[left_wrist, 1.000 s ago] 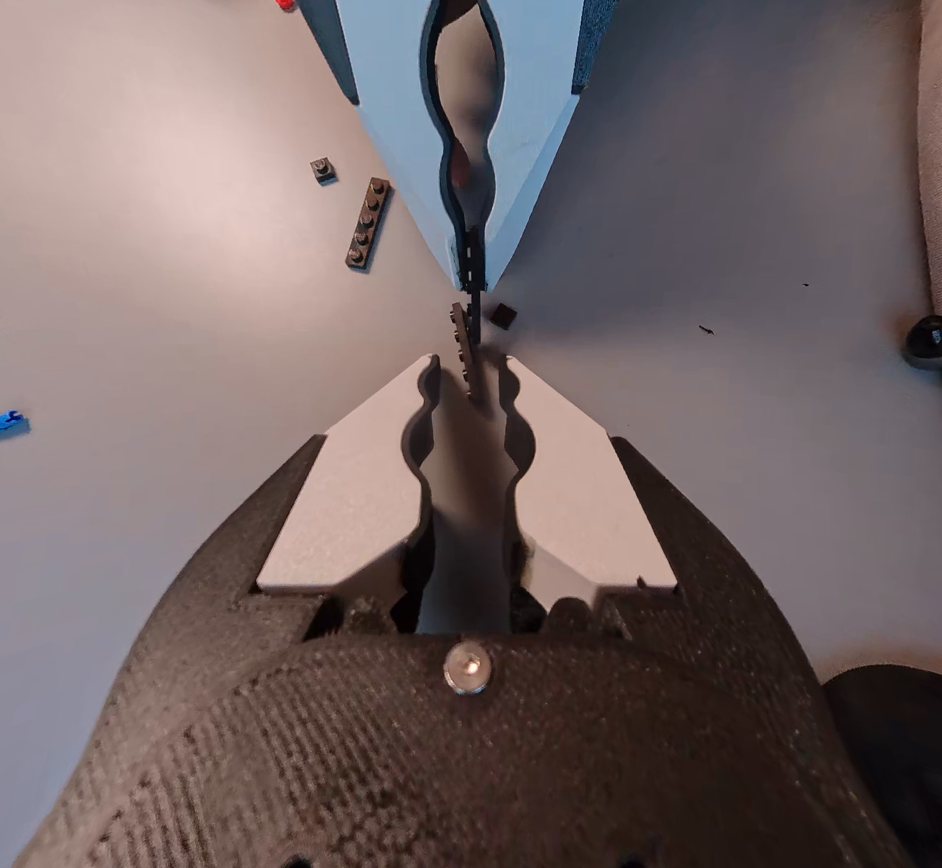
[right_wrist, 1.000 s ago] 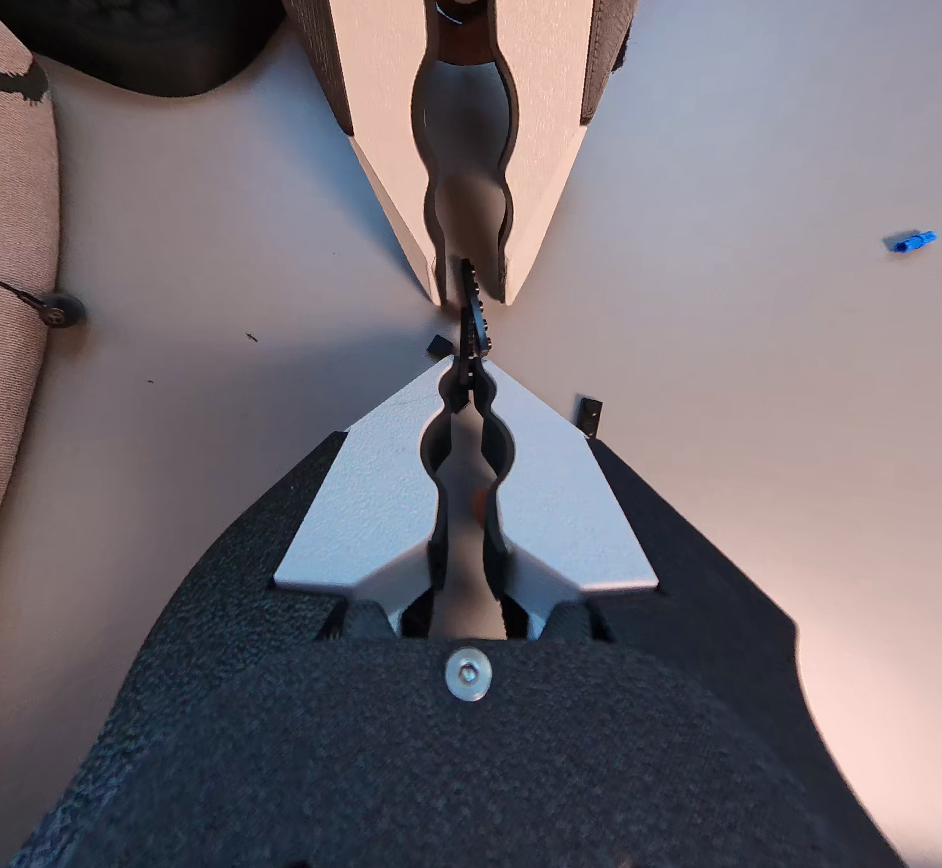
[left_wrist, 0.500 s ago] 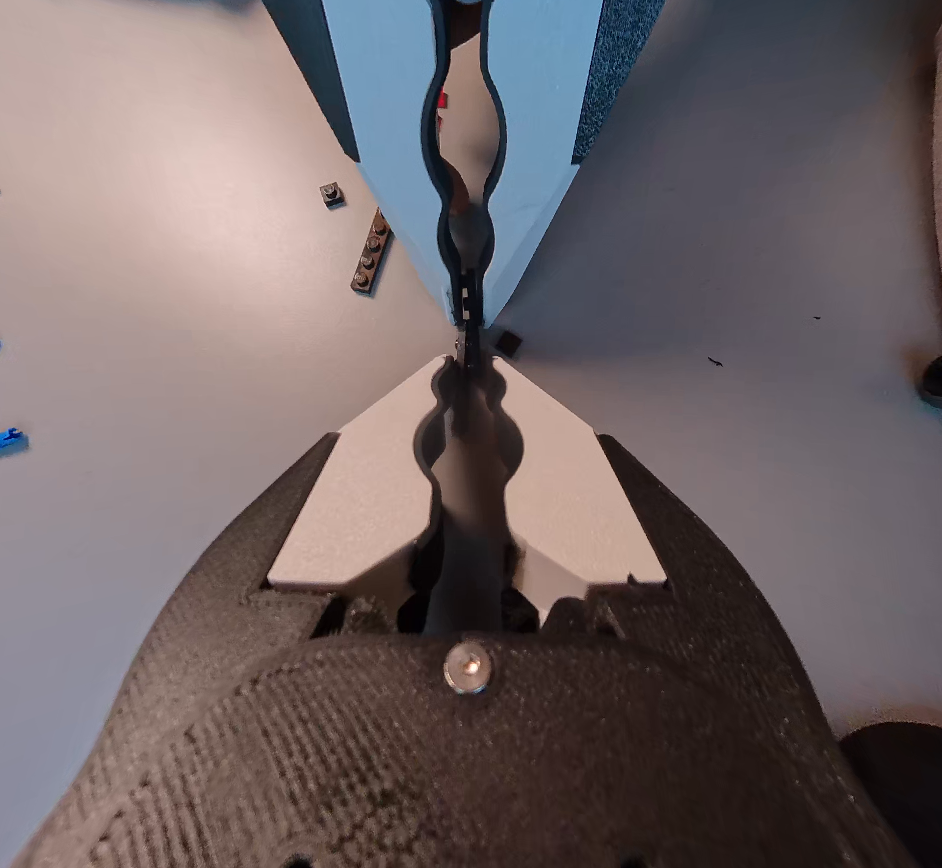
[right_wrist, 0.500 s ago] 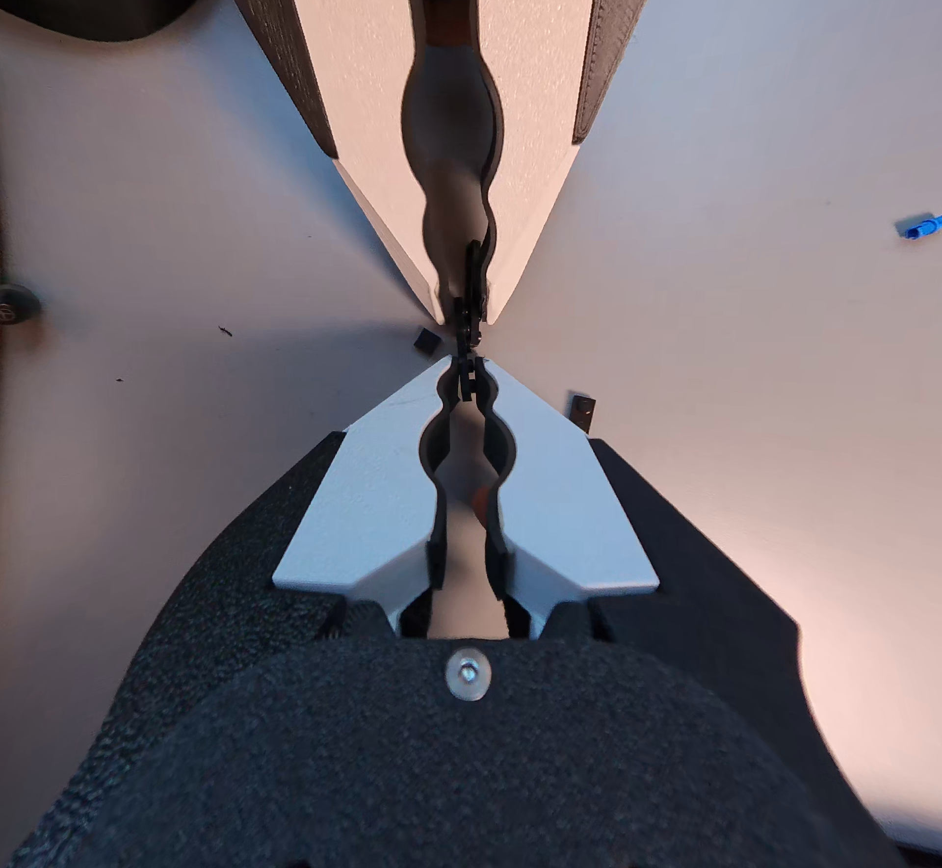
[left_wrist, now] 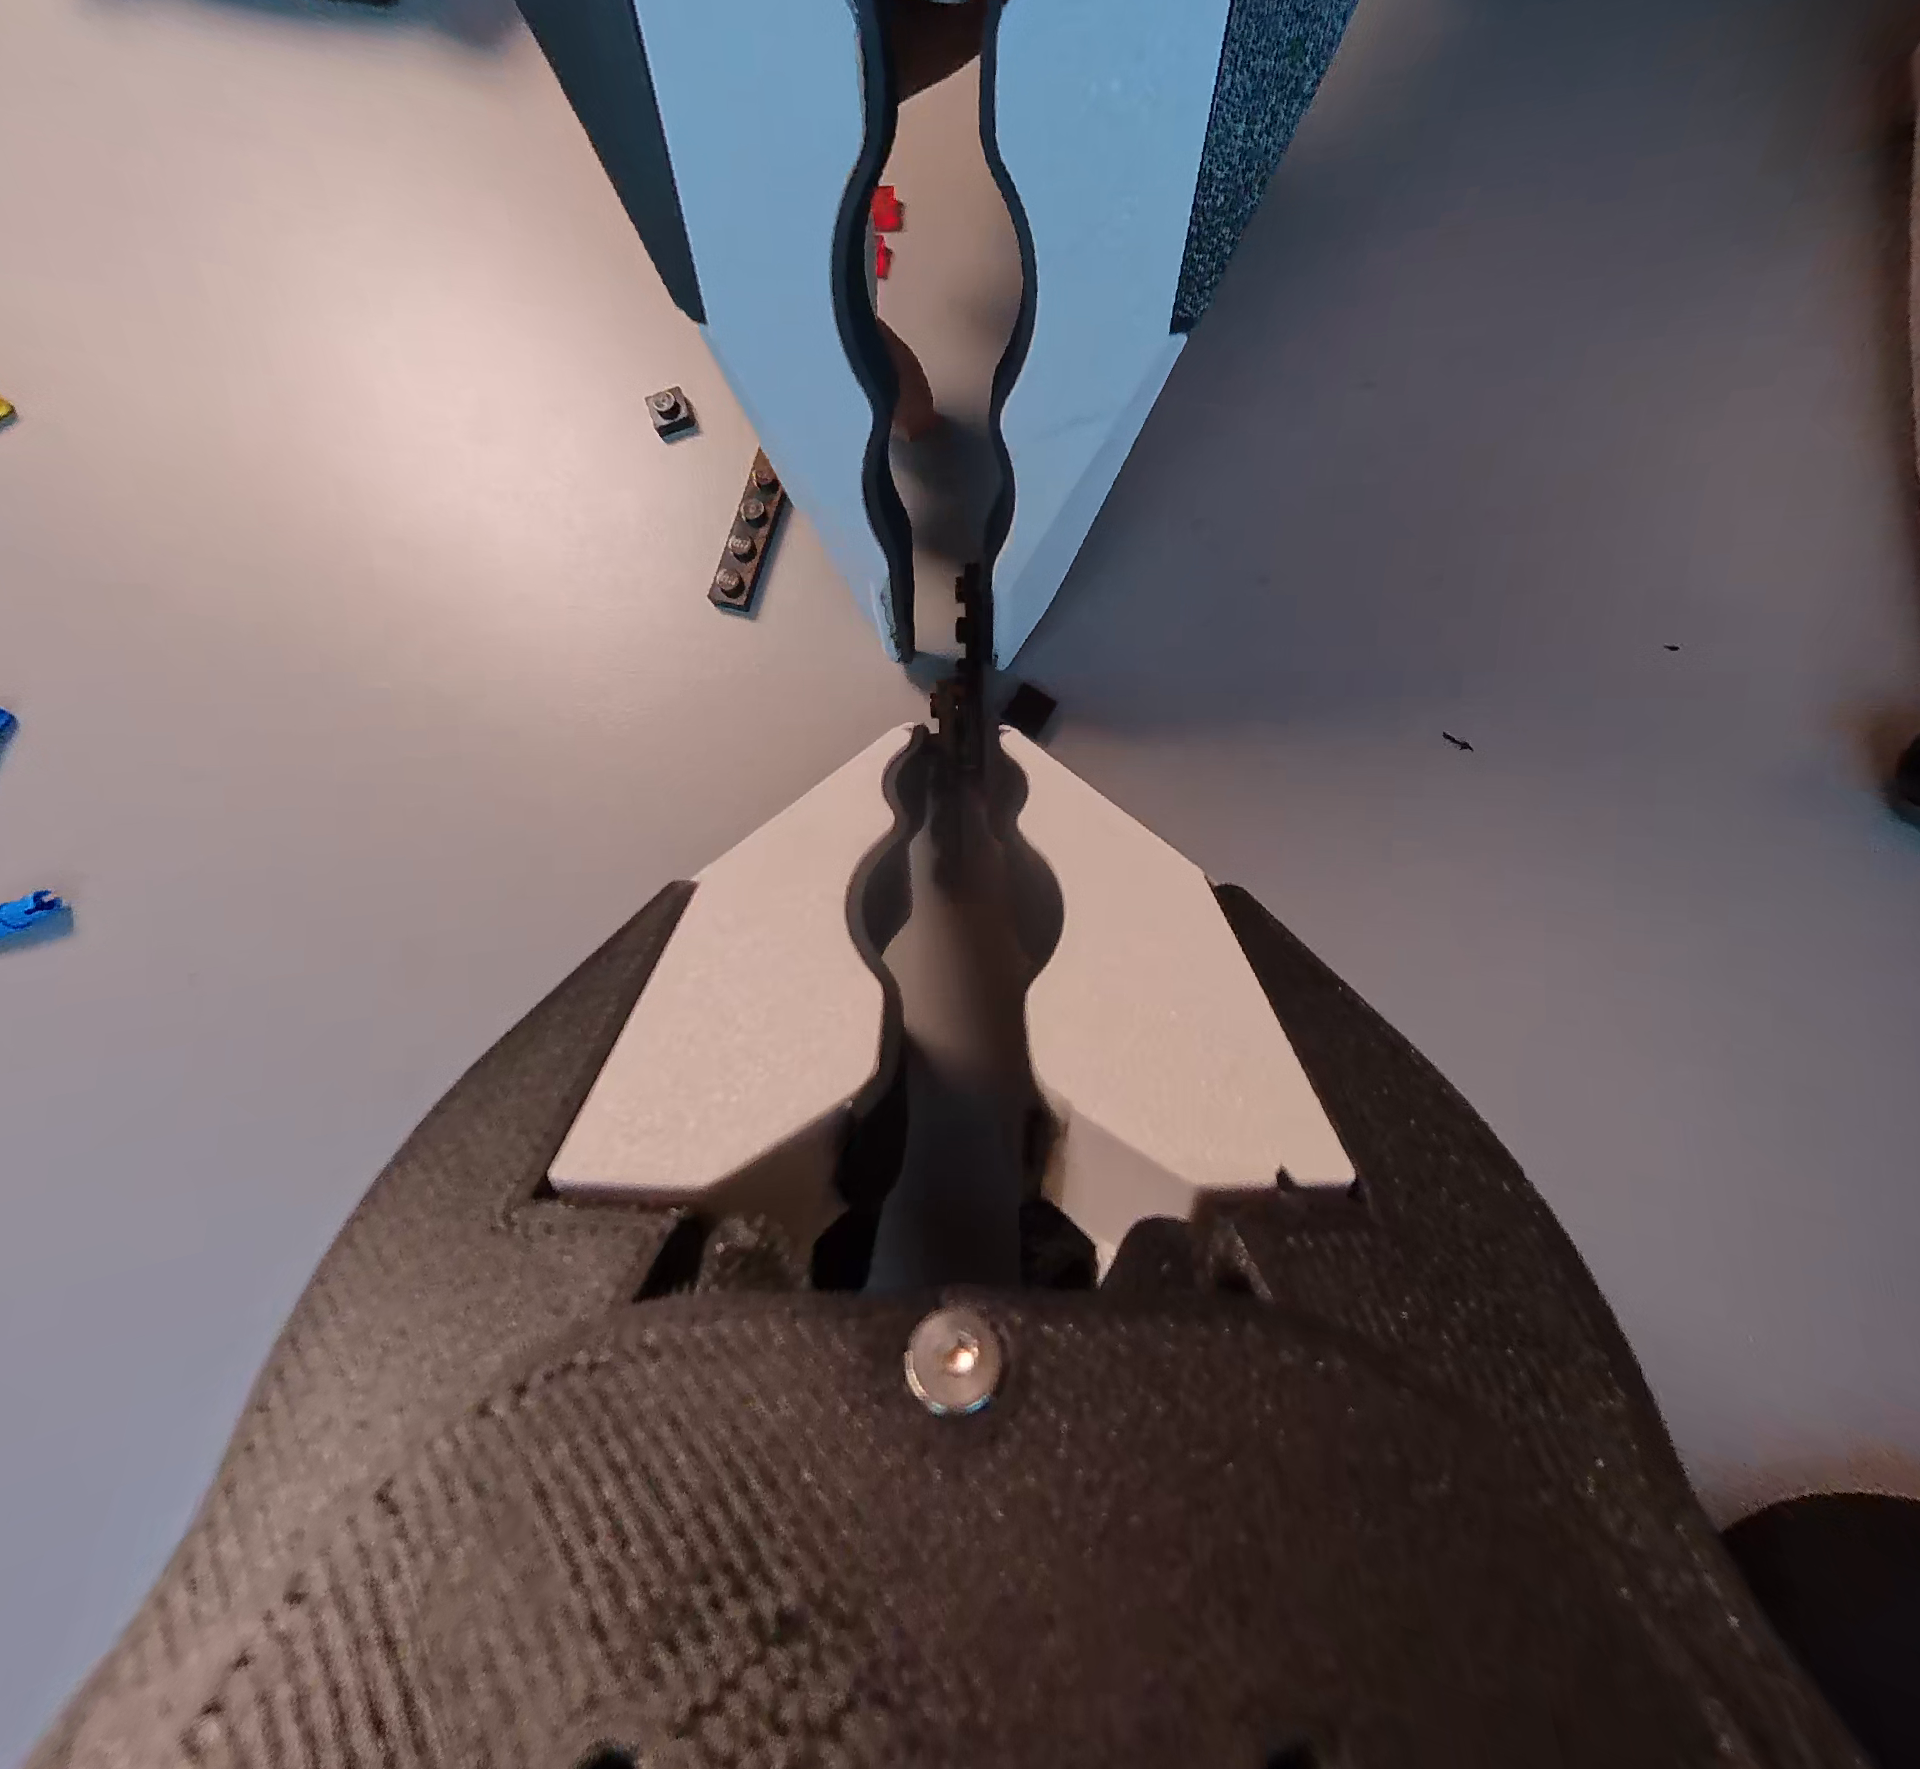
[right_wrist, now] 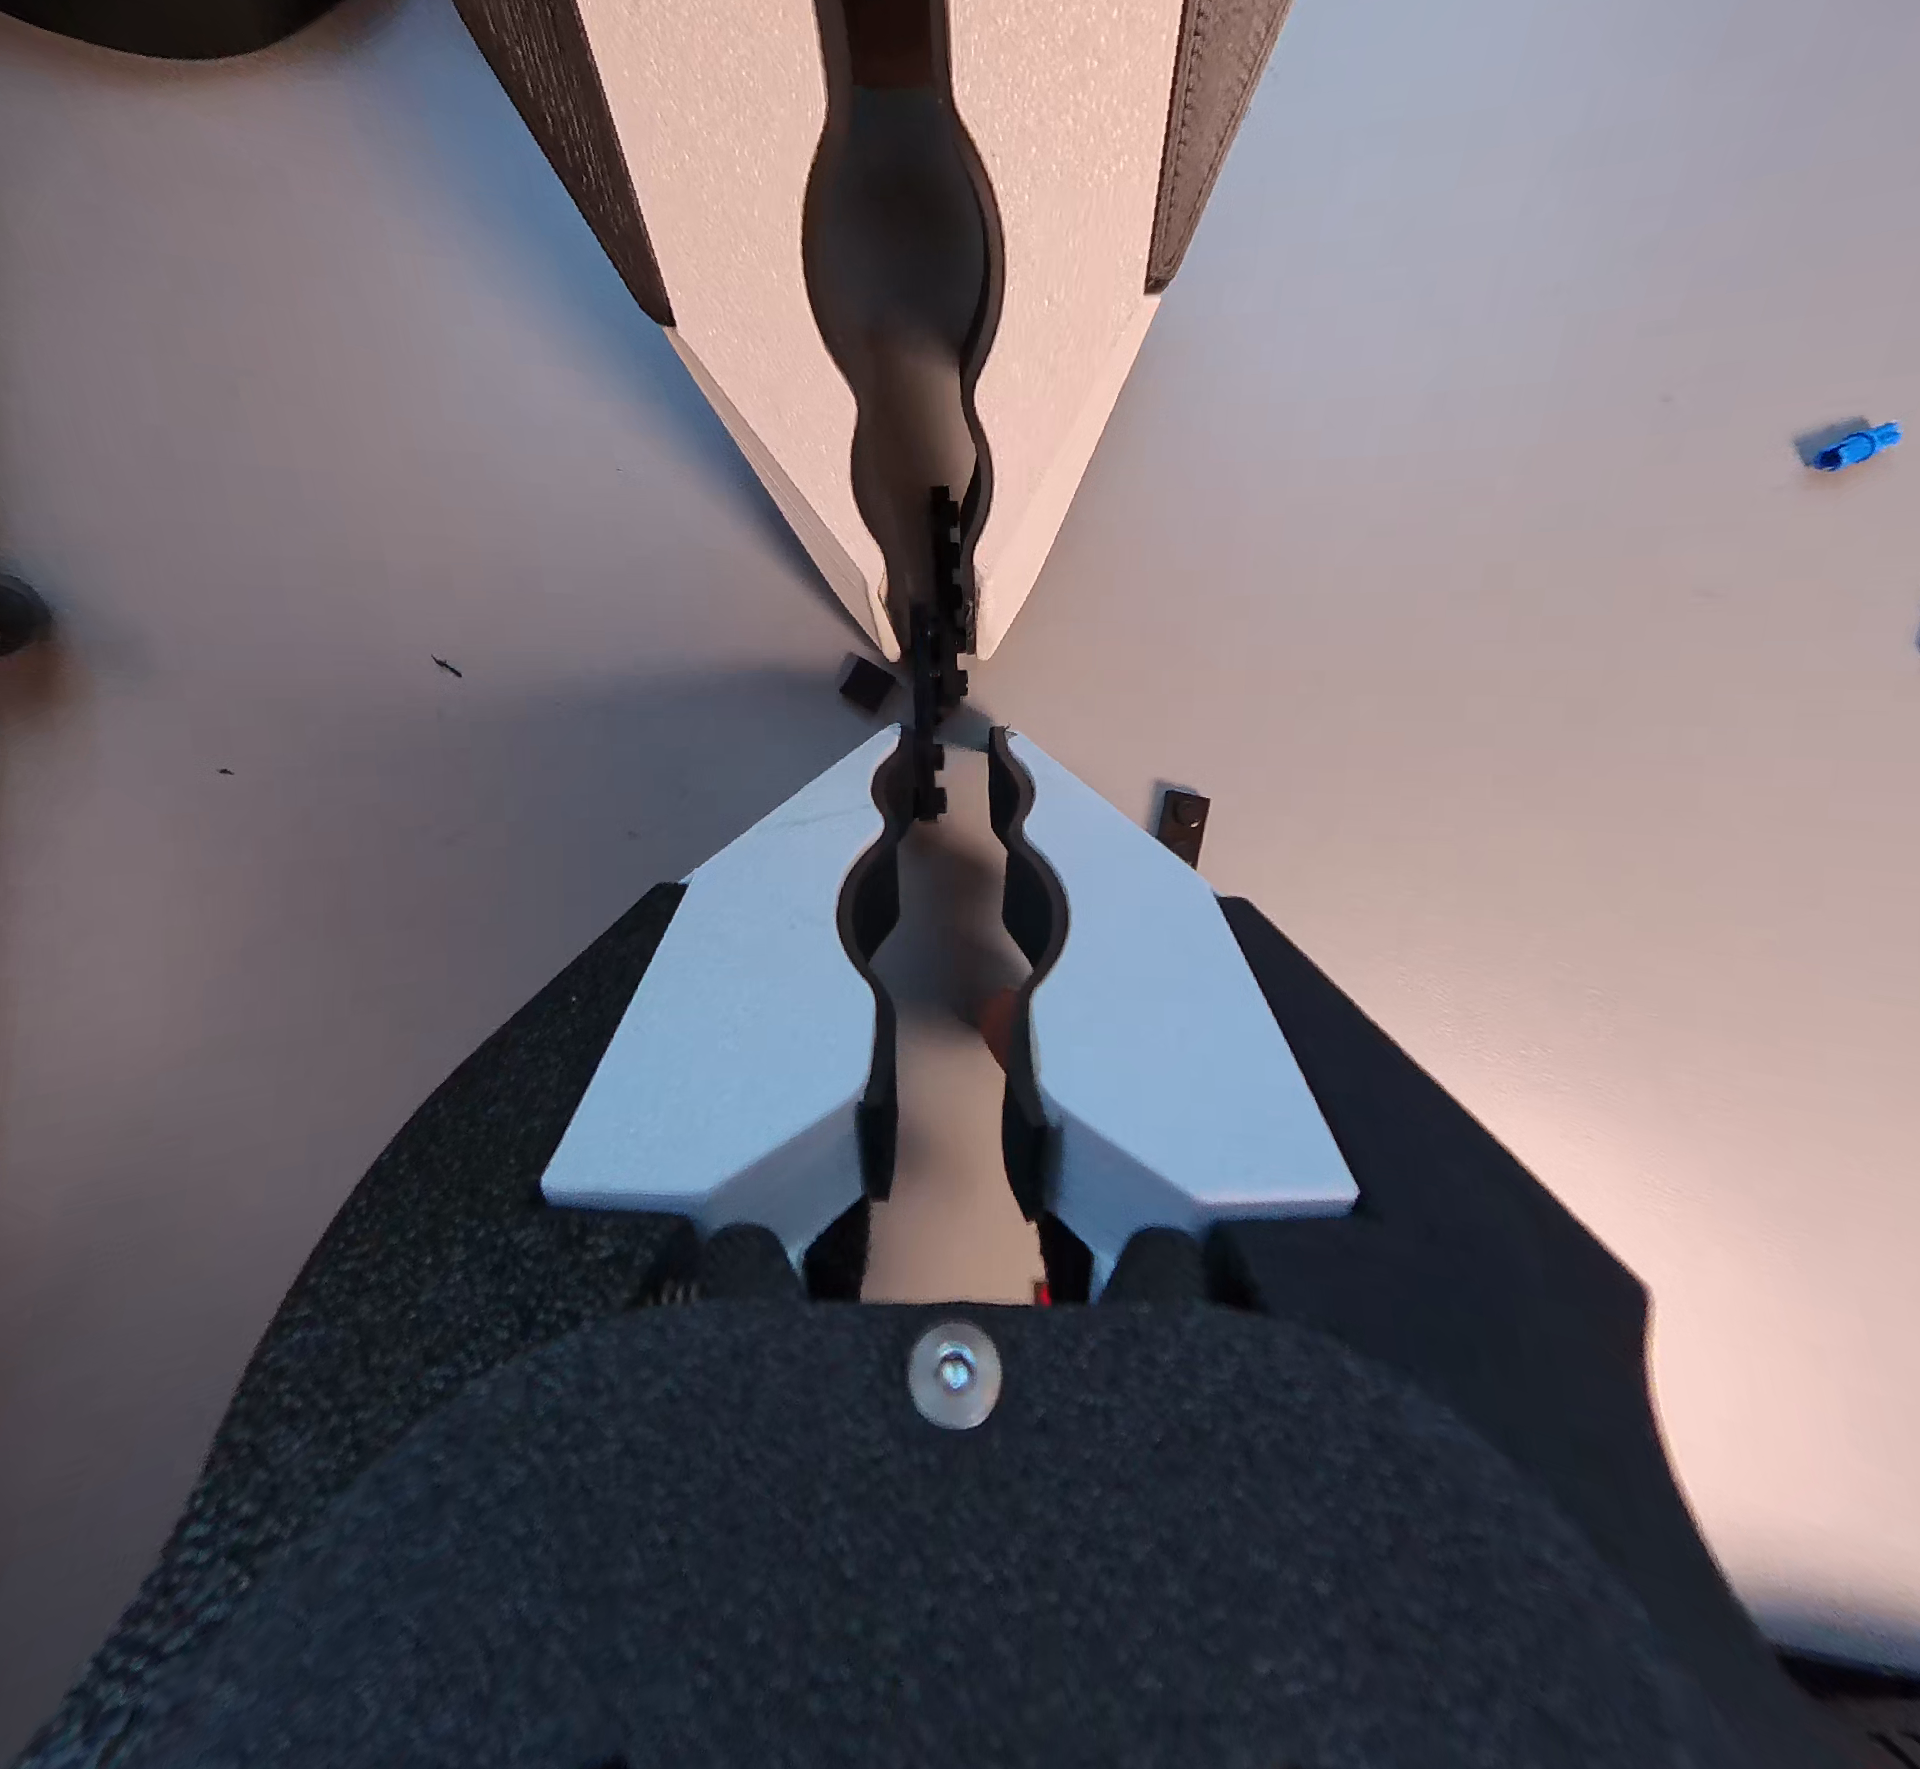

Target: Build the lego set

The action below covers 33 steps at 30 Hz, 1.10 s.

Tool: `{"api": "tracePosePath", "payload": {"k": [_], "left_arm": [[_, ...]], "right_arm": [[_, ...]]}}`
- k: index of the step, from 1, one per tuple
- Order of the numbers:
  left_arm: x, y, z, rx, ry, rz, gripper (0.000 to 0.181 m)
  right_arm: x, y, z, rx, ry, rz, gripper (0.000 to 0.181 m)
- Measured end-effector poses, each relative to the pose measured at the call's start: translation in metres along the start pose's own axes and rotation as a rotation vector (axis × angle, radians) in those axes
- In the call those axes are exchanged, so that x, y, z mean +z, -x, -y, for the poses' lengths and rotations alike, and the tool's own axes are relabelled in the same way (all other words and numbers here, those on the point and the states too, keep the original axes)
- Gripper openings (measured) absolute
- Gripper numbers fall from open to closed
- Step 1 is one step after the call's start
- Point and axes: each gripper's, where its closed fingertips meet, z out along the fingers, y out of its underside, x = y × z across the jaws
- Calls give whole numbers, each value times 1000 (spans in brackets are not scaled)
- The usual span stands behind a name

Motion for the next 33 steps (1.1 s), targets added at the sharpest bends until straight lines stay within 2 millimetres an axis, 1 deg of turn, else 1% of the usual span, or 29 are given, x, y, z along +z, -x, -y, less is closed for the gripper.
{"api": "tracePosePath", "payload": {"k": [8,11,18,24,26,33], "left_arm": [[1,1,1,53,30,24,8],[1,1,2,99,19,42,8],[1,0,3,144,-28,60,7],[0,-2,2,118,-66,62,9],[0,-2,2,90,-73,57,10],[-1,-4,1,85,-48,48,9]], "right_arm": [[3,1,4,-34,-13,-23,10],[4,2,7,-59,-28,-32,10],[5,4,9,-107,-49,-50,7],[5,4,10,-154,-76,-96,6],[5,4,10,-154,-81,-90,6],[5,6,11,-156,-100,-61,6]]}}
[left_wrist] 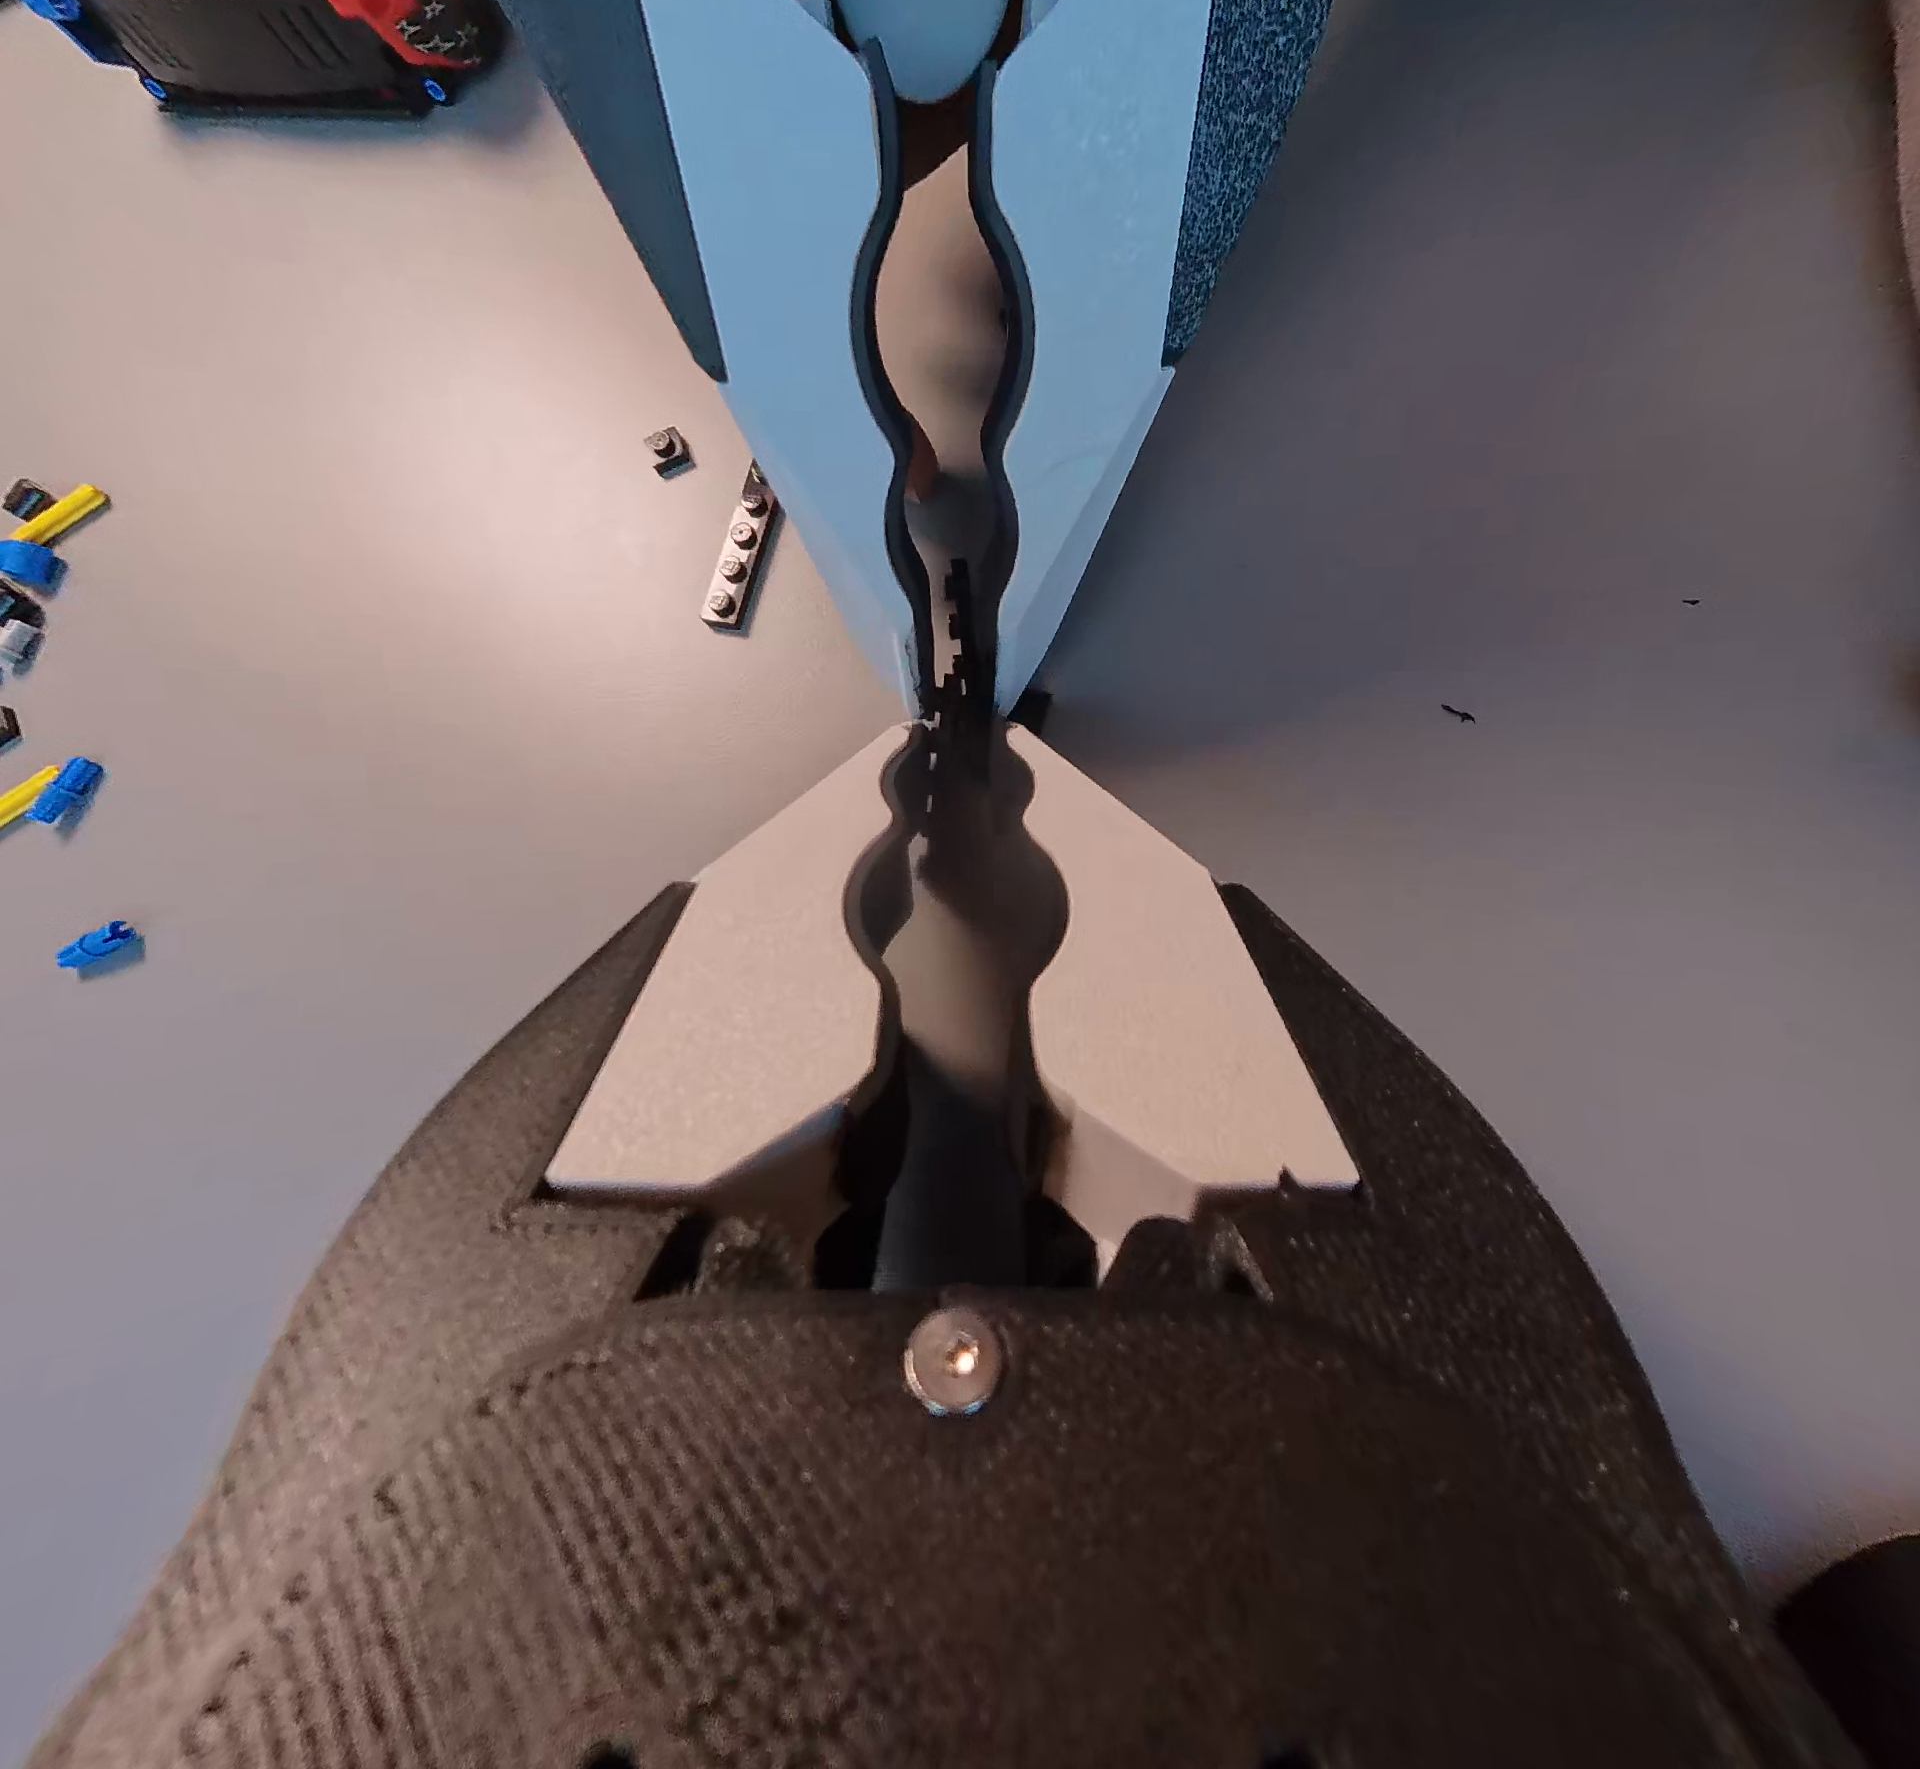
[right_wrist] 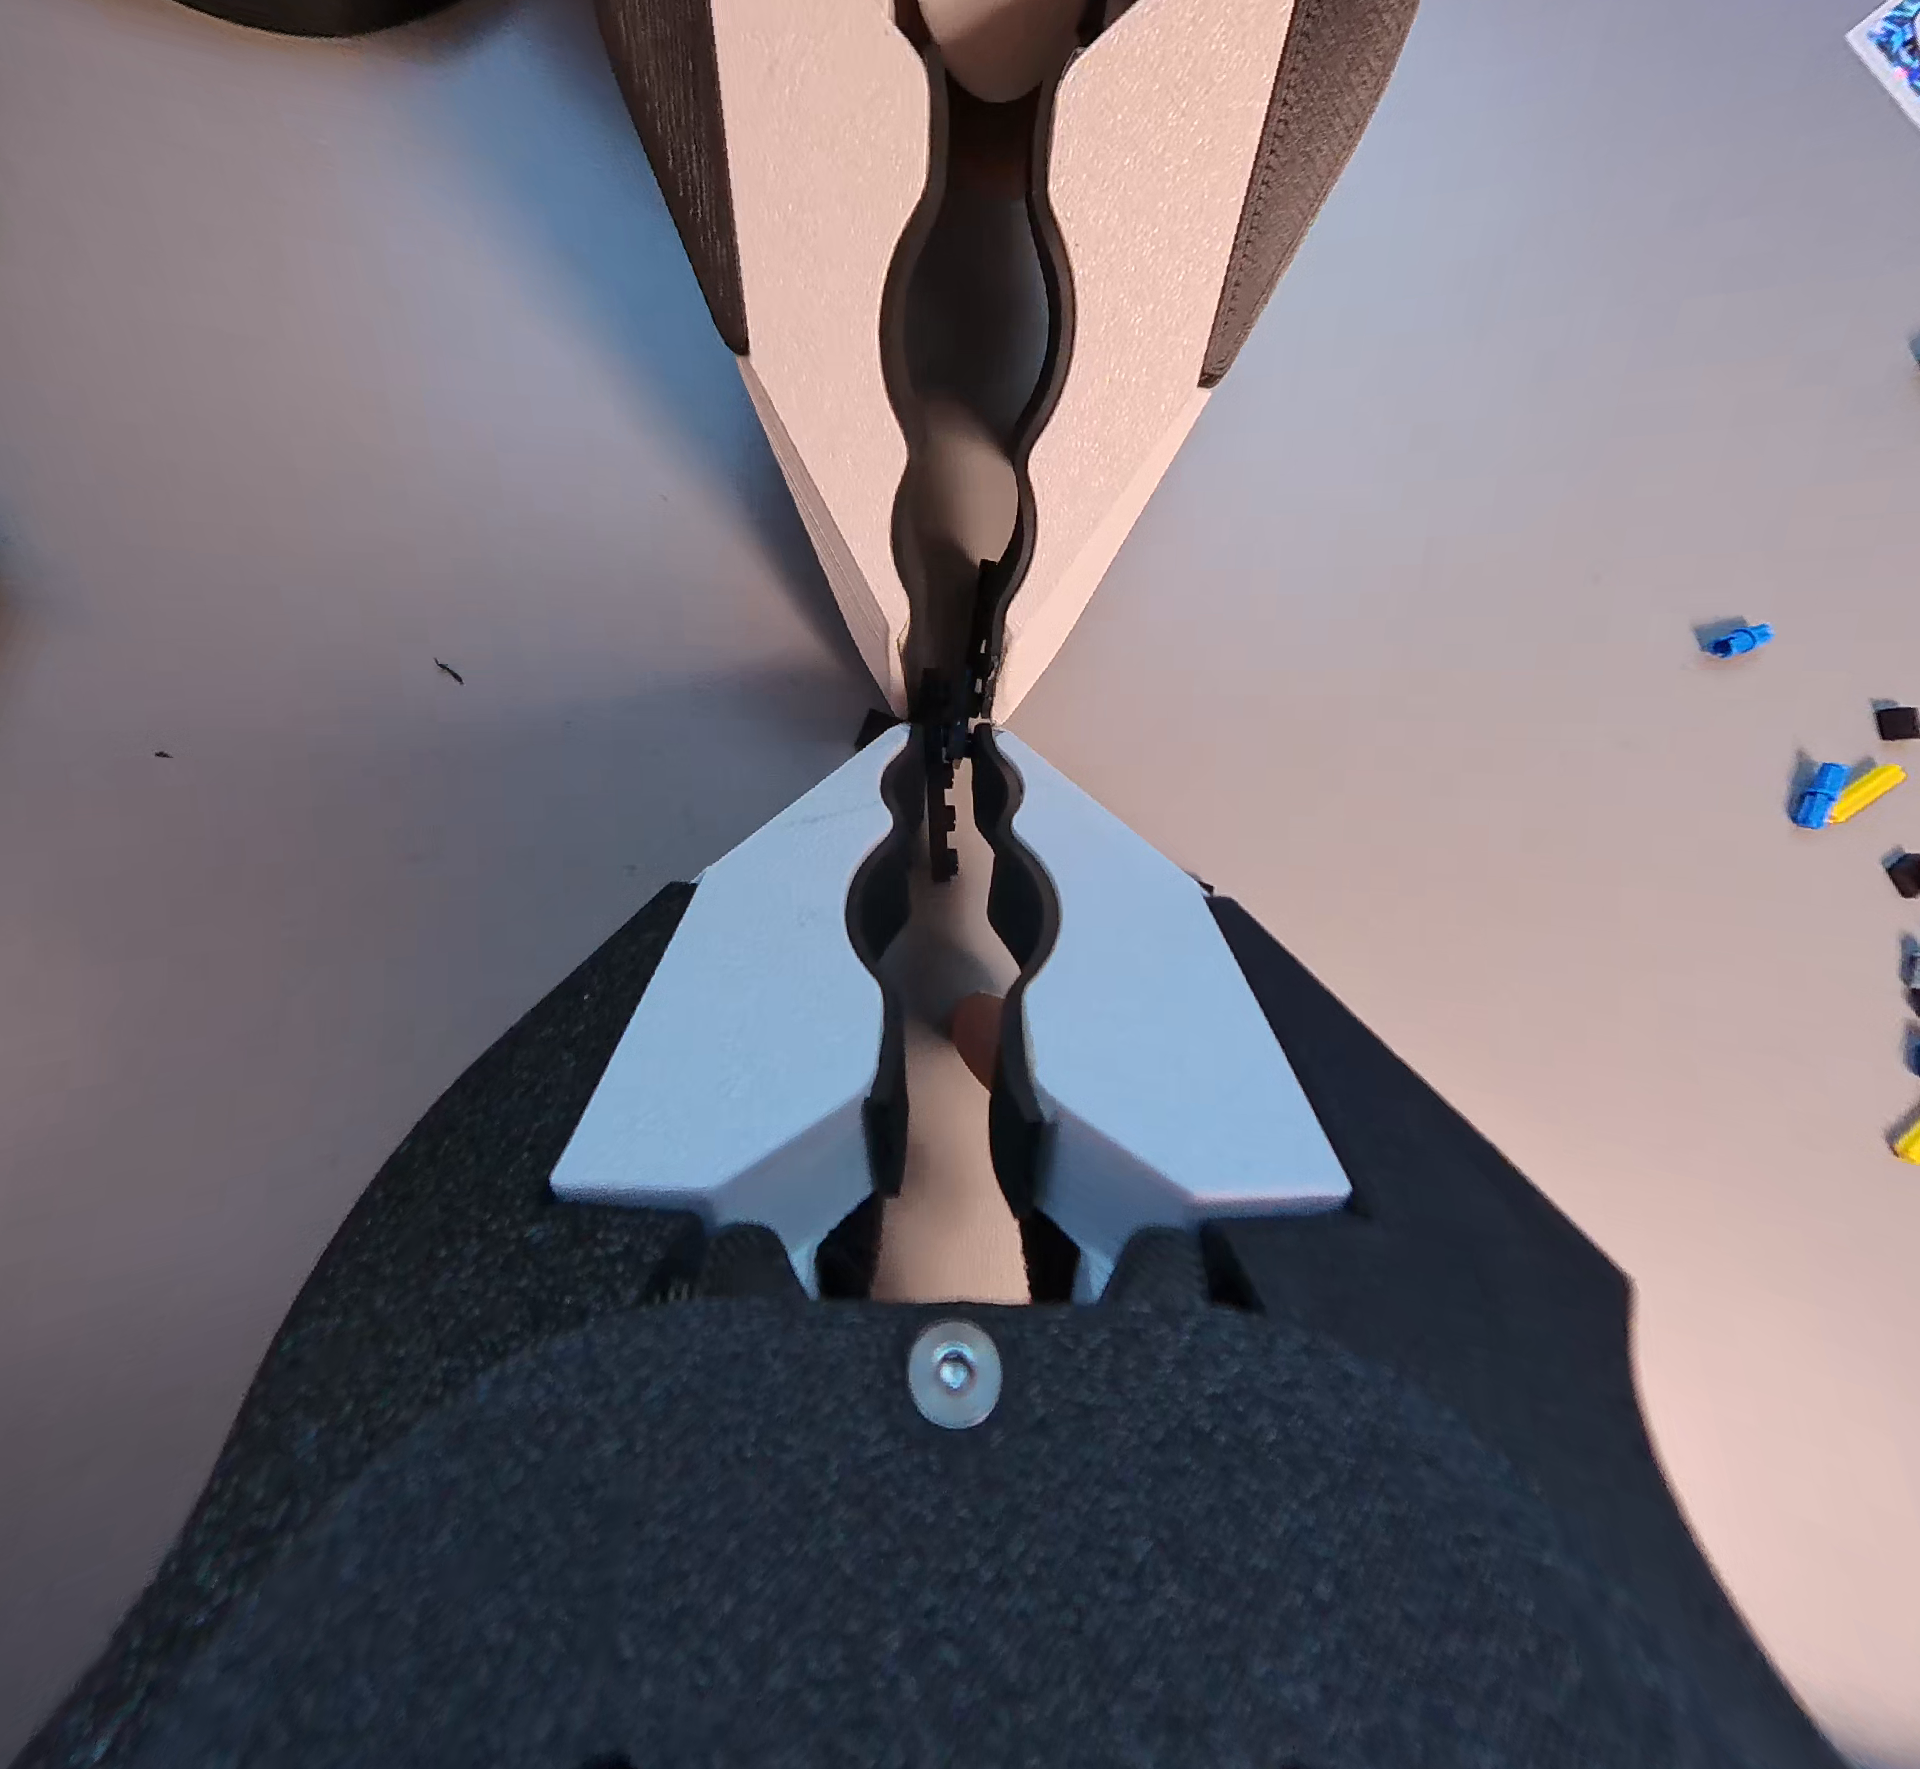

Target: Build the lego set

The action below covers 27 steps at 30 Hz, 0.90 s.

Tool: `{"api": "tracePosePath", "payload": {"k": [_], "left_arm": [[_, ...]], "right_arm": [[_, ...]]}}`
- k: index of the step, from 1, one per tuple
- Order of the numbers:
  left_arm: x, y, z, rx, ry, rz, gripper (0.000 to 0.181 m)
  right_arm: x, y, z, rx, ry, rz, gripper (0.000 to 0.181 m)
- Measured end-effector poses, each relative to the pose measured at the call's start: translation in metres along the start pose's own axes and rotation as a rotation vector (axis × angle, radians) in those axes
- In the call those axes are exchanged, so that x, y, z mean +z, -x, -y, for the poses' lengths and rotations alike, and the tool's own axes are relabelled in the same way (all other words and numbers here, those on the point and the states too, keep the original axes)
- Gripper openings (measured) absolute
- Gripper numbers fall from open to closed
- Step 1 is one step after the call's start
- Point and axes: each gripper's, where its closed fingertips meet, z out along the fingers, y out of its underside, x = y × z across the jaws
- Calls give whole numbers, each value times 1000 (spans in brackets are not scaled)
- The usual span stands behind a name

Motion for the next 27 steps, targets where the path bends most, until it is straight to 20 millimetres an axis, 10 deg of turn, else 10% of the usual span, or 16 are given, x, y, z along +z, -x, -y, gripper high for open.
{"api": "tracePosePath", "payload": {"k": [27], "left_arm": [[-25,2,26,196,-155,118,8]], "right_arm": [[-25,-2,25,-62,-212,-128,7]]}}
